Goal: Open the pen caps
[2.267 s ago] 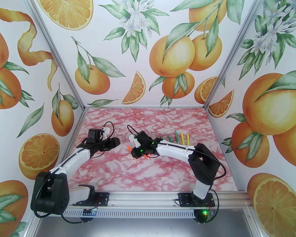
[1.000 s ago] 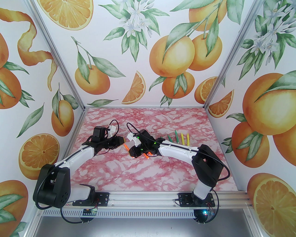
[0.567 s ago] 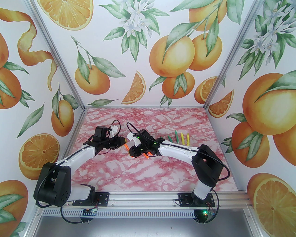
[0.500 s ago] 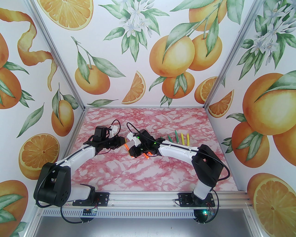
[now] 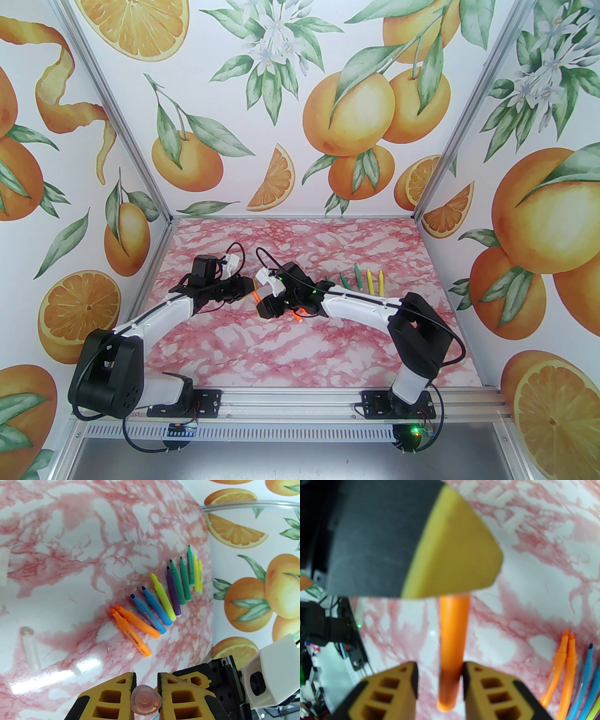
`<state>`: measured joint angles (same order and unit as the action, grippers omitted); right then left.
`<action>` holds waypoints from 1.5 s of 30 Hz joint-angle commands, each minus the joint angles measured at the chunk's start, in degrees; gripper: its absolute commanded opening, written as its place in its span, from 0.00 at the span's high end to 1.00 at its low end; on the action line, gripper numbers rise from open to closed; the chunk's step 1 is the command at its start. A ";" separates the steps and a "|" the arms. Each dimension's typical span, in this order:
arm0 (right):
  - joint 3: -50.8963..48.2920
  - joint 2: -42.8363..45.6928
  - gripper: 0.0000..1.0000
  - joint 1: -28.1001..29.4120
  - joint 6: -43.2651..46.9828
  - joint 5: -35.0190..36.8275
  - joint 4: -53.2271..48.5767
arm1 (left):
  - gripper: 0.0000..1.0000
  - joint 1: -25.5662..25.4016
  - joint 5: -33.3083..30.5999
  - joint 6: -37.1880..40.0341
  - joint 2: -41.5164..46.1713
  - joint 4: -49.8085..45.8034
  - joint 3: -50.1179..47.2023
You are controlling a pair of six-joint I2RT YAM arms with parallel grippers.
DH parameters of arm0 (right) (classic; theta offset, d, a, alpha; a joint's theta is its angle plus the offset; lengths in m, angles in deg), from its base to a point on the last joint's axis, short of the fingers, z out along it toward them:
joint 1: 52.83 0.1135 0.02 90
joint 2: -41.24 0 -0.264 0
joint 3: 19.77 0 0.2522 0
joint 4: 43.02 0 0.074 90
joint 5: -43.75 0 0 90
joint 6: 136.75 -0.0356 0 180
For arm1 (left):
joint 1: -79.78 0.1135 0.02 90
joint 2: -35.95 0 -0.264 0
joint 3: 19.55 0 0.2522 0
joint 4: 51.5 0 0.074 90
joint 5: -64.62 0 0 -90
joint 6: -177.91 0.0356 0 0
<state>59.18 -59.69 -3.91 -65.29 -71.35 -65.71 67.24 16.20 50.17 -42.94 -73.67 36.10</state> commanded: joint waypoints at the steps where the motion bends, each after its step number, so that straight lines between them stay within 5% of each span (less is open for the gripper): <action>1: 1.74 -1.77 0.64 -0.27 -0.08 -2.39 3.08 | 0.98 -0.20 1.03 0.29 0.98 0.14 1.80; 13: 1.47 -3.14 0.69 -0.27 -0.97 -2.50 3.92 | 1.00 -0.12 1.63 0.12 1.21 0.03 2.57; 22: -0.08 -1.53 0.99 -0.32 -0.38 -2.45 2.41 | 1.00 0.81 0.22 0.30 1.46 -0.12 2.72; 40: -12.56 8.01 1.00 0.12 5.07 -3.25 -2.99 | 1.00 5.87 -3.59 -5.42 2.02 3.42 4.74; 45: -12.22 9.51 1.00 -0.31 4.43 0.83 -4.08 | 1.00 6.03 -7.23 -0.20 3.51 -5.02 6.42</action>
<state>46.68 -52.52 -4.01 -61.42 -73.03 -68.64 73.32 12.40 46.74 -41.70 -74.13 39.75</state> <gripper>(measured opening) 0.140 0.180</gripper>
